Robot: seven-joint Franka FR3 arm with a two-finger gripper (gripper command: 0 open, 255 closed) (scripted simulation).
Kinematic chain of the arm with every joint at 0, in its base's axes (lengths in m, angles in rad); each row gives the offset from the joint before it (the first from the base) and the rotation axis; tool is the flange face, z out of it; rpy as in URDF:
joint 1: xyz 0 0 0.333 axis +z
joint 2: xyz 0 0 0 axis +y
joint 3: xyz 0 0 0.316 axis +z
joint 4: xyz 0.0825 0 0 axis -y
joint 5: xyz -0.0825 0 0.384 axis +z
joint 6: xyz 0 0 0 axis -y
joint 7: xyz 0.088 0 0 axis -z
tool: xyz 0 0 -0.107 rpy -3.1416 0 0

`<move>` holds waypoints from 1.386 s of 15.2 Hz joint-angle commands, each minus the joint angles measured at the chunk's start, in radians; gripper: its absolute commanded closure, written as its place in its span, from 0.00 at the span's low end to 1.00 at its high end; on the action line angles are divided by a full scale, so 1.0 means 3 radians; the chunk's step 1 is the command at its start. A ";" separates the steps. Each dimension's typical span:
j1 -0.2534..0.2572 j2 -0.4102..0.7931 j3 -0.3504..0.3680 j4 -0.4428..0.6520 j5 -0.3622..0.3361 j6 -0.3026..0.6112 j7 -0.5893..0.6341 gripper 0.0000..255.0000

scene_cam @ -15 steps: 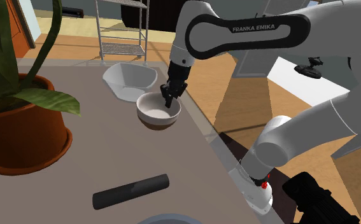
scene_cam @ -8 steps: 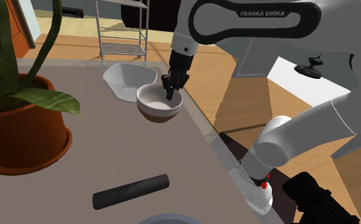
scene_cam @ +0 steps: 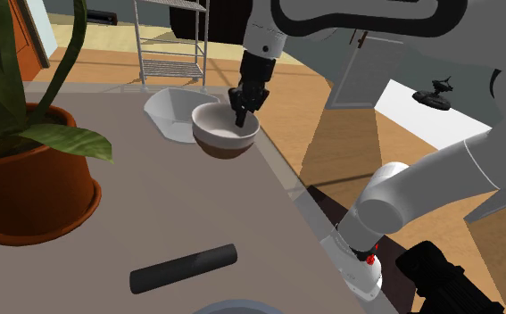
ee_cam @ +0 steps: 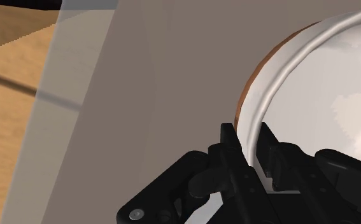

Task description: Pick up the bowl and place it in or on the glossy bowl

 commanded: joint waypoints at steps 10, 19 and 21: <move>-0.0020 0.0086 -0.0042 0.0569 -0.0049 -0.0477 0.0085 1.00; -0.0134 0.0851 -0.0090 0.1404 -0.0241 -0.0583 0.0007 1.00; -0.0160 0.1109 -0.0100 0.1682 -0.0303 -0.0614 -0.0014 1.00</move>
